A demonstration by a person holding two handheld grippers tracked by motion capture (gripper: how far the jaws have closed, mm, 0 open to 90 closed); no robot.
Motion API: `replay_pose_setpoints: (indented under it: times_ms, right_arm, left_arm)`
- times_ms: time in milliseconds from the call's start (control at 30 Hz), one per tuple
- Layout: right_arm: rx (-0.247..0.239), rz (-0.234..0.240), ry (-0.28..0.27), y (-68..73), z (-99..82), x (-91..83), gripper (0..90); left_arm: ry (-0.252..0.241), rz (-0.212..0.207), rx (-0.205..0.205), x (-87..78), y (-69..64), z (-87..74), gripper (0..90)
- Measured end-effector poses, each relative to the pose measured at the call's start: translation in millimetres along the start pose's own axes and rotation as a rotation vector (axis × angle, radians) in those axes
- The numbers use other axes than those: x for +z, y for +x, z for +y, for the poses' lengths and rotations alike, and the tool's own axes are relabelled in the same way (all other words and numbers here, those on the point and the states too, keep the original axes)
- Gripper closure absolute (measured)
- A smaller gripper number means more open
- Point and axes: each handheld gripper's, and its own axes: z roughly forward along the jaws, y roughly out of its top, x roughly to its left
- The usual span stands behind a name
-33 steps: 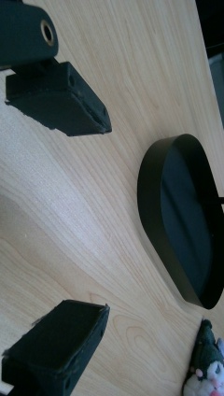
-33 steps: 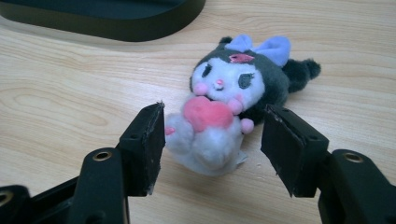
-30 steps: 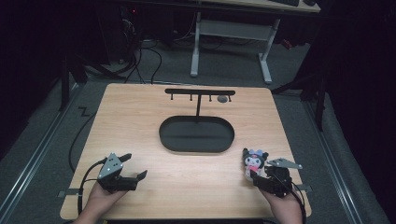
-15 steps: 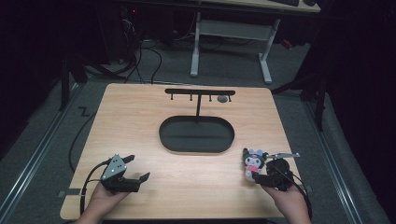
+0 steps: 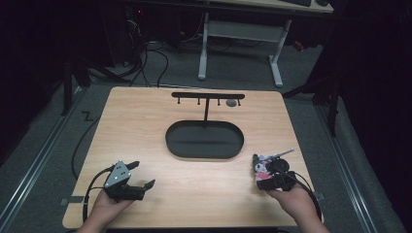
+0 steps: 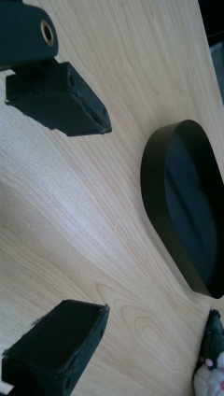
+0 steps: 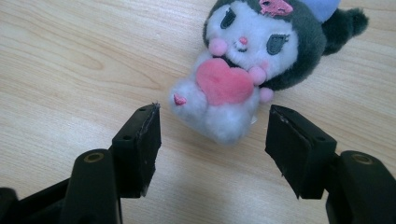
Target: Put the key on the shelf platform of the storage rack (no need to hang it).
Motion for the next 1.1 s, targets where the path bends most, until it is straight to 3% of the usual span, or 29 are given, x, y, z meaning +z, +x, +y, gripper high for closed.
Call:
replay_pose_setpoints:
  times_ms: [133, 367, 600, 933, 1100]
  right_arm:
    - [0.001, -0.008, 0.050, -0.9, 4.3, 3.9, 32.2]
    - [0.077, 0.030, 0.116, -5.9, 16.0, 12.7, 25.8]
    - [0.117, 0.040, 0.134, -8.3, 25.0, 20.1, 25.5]
    - [0.113, 0.045, 0.157, -8.7, 31.0, 35.3, 25.5]
    - [0.094, 0.037, 0.163, -10.3, 30.8, 39.6, 33.0]
  left_arm:
    - [0.012, -0.004, 0.004, 1.2, -0.5, -0.3, 11.7]
    - [0.018, -0.009, 0.006, 2.2, -1.4, -0.6, 11.7]
    - [0.033, -0.011, 0.011, 3.2, -2.7, -1.5, 11.7]
    - [0.033, -0.010, 0.012, 2.8, -2.6, -2.0, 11.6]
    - [0.036, -0.010, 0.013, 3.2, -2.4, -2.2, 11.6]
